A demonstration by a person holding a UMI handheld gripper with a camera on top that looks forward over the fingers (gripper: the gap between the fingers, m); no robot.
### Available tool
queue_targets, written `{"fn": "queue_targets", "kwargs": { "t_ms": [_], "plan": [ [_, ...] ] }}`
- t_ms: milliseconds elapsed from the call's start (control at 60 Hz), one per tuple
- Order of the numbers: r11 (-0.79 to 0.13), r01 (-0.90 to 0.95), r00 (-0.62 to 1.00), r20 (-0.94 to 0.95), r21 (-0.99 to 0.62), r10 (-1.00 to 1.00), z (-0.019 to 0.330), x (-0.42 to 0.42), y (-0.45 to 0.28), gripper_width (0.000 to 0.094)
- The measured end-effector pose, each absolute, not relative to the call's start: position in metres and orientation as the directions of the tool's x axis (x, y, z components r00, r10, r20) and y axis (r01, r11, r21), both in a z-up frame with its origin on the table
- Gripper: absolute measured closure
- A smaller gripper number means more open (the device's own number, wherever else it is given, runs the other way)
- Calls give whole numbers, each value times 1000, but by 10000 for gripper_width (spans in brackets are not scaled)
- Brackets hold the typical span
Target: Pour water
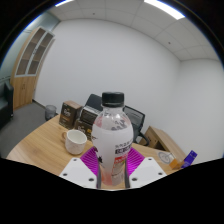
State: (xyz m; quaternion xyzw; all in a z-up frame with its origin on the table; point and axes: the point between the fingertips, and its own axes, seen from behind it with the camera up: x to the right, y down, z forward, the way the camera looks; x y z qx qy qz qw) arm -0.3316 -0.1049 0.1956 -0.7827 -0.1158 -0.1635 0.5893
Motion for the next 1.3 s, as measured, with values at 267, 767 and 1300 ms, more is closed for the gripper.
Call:
{"fn": "queue_targets", "kwargs": {
  "t_ms": [267,767,1300],
  "plan": [
    [-287,837,480,877,-466,-22,240,-301,14,618],
    [-125,818,-559,827,562,62,193,-331,95,618],
    [-160,792,610,760,-589,223,215,-326,63,615]
  ]
}}
